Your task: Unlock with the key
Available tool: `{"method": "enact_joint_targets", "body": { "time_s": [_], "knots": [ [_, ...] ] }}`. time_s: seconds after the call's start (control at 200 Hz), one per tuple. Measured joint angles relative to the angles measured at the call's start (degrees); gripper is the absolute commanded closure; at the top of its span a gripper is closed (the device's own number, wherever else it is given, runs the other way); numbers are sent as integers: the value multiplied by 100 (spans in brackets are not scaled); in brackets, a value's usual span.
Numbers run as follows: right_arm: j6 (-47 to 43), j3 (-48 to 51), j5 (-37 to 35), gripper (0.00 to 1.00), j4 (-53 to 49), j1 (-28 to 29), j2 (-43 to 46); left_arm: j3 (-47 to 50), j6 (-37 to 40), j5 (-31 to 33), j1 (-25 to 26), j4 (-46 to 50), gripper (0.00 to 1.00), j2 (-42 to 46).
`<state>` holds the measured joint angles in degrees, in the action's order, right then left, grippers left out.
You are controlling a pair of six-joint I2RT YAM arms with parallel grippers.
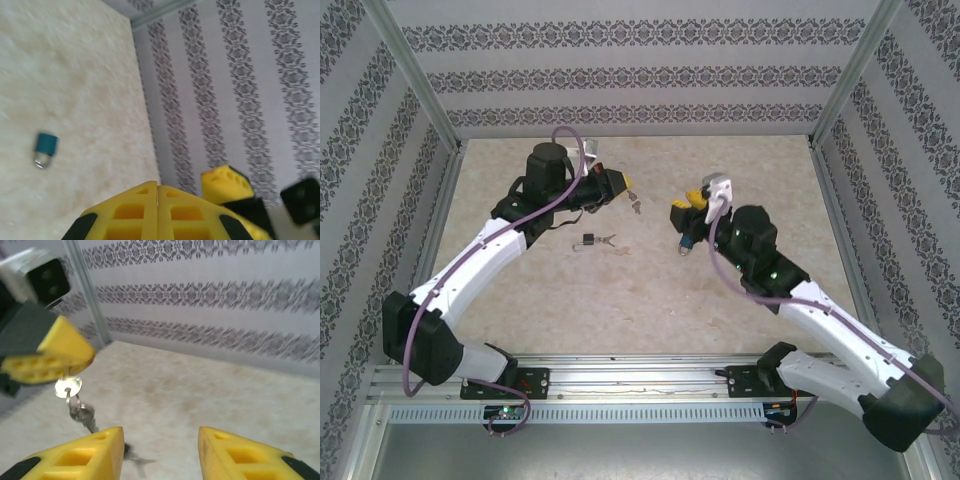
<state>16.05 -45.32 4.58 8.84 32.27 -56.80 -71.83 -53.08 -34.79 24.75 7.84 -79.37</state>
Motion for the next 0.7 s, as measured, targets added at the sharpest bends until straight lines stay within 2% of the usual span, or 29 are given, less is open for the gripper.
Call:
{"method": "enact_joint_targets", "body": {
  "time_s": [0.115,0.225,0.315,0.47,0.7],
  "knots": [
    [1392,11,1141,54,472,-649,-498,-57,654,472,44,275,100,74],
    [2520,120,1932,53,1211,-732,-1029,48,1047,807,190,284,100,116],
    [3482,356,2402,52,2328,-730,-1436,389,1158,925,304,-11,100,282],
    [4627,564,2763,50,3799,-680,-1954,837,1163,933,426,-673,100,494],
    [5204,564,2859,45,4892,-407,-2074,1134,922,785,553,-1753,100,603]
  ]
}}
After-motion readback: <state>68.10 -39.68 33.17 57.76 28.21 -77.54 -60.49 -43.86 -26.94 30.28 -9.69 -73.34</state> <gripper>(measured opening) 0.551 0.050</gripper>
